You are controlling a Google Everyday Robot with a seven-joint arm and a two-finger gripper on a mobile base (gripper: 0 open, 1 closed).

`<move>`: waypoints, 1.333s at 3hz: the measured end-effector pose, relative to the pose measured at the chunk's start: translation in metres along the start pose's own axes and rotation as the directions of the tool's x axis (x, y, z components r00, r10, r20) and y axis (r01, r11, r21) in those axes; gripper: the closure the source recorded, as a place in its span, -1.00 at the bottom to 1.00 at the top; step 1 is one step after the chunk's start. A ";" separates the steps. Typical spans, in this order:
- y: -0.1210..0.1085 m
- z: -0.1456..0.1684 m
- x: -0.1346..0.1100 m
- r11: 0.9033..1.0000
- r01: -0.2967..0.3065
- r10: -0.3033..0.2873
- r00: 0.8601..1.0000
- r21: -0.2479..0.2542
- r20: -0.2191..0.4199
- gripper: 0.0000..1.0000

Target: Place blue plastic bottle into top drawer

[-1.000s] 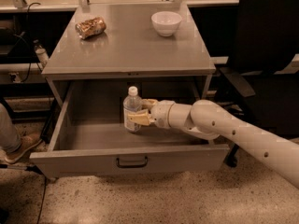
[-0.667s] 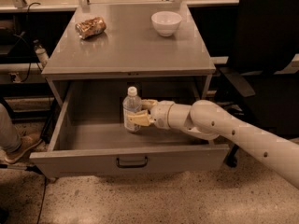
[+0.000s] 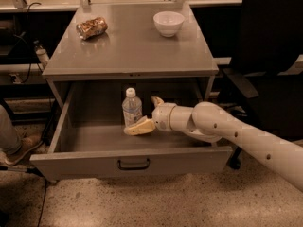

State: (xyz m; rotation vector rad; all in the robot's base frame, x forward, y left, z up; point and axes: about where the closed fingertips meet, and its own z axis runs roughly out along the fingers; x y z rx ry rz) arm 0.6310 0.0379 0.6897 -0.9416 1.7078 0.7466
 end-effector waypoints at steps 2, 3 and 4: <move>-0.006 -0.033 -0.011 0.998 0.030 -0.031 0.999 0.052 0.013 -1.00; -0.024 -0.087 -0.017 0.988 0.031 -0.035 0.999 0.150 0.024 -1.00; -0.041 -0.129 -0.017 0.973 0.020 -0.028 0.999 0.229 0.033 -1.00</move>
Offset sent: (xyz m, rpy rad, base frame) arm -0.0166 -0.0701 0.0460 -0.0275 -0.0955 -0.1033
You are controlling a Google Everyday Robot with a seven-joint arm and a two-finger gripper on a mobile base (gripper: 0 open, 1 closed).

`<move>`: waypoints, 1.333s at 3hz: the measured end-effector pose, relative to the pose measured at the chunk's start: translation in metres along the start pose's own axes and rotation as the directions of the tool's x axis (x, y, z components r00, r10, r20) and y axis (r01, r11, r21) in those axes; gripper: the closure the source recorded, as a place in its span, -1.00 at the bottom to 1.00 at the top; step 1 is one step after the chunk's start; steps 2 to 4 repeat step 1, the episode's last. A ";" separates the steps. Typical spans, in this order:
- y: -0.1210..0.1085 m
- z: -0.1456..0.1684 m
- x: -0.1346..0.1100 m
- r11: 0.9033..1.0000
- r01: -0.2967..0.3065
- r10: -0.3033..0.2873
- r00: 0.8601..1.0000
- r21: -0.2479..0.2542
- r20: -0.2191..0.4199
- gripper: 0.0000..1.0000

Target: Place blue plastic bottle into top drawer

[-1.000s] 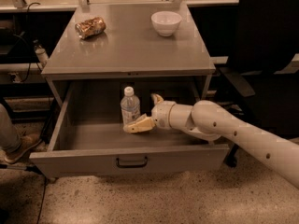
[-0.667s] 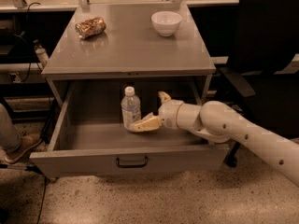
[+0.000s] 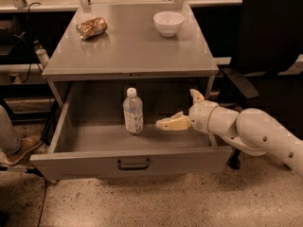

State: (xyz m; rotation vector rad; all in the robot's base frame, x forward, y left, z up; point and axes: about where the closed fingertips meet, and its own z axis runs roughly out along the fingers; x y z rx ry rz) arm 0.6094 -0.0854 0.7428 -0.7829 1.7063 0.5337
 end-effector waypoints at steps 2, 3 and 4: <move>-0.028 -0.035 -0.003 0.996 -0.025 0.022 0.999 0.086 0.034 -1.00; -0.028 -0.035 -0.003 0.996 -0.025 0.022 0.999 0.086 0.034 -1.00; -0.028 -0.035 -0.003 0.996 -0.025 0.022 0.999 0.086 0.034 -1.00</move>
Offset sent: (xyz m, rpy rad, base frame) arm 0.0000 0.0000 0.0000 0.0000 0.0000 0.0000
